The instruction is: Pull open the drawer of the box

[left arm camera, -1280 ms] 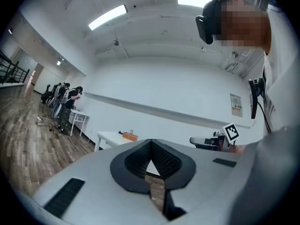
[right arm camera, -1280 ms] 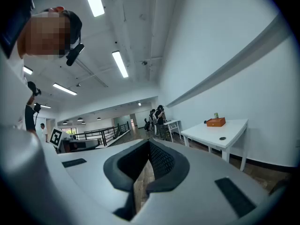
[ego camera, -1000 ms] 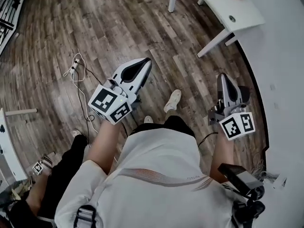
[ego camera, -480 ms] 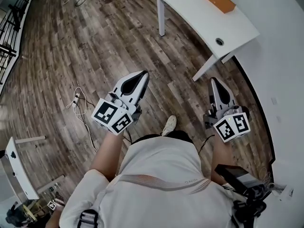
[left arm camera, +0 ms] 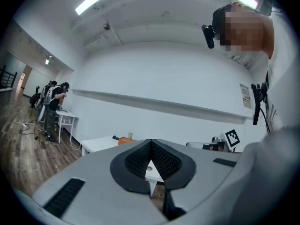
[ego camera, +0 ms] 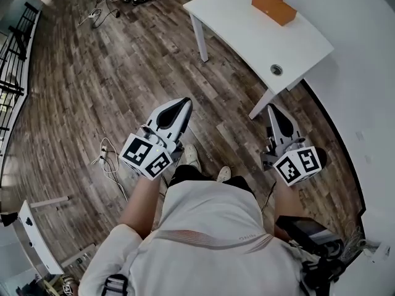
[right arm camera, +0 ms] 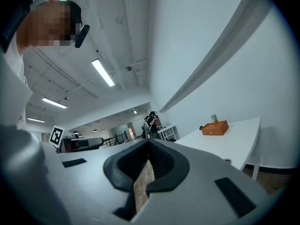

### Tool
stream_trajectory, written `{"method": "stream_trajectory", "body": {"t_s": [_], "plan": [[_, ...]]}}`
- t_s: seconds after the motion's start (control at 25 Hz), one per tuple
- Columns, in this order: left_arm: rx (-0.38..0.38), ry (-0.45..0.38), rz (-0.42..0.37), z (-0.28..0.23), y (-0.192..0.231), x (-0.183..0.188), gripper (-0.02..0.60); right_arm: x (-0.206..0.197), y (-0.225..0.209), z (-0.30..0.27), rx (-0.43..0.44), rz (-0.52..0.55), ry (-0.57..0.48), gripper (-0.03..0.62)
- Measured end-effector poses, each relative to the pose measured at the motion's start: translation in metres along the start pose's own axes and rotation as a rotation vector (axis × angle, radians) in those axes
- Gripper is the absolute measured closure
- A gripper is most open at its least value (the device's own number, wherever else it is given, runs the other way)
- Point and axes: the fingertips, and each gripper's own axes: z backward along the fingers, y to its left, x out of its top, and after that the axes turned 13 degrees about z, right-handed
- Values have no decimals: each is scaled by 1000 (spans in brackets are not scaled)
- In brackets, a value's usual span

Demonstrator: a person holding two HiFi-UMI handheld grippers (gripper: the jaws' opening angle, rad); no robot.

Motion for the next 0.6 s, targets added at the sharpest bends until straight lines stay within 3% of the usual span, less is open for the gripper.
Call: {"method": "stream_trajectory", "body": {"t_s": [0.28,0.6], "plan": [[-80,4,29,-55,48,13,571,-5,-33,-48,-69,38,33,594],[-149,25,43,-120,157,60,571,0,-63,-159,-173,67,39,594]]}}
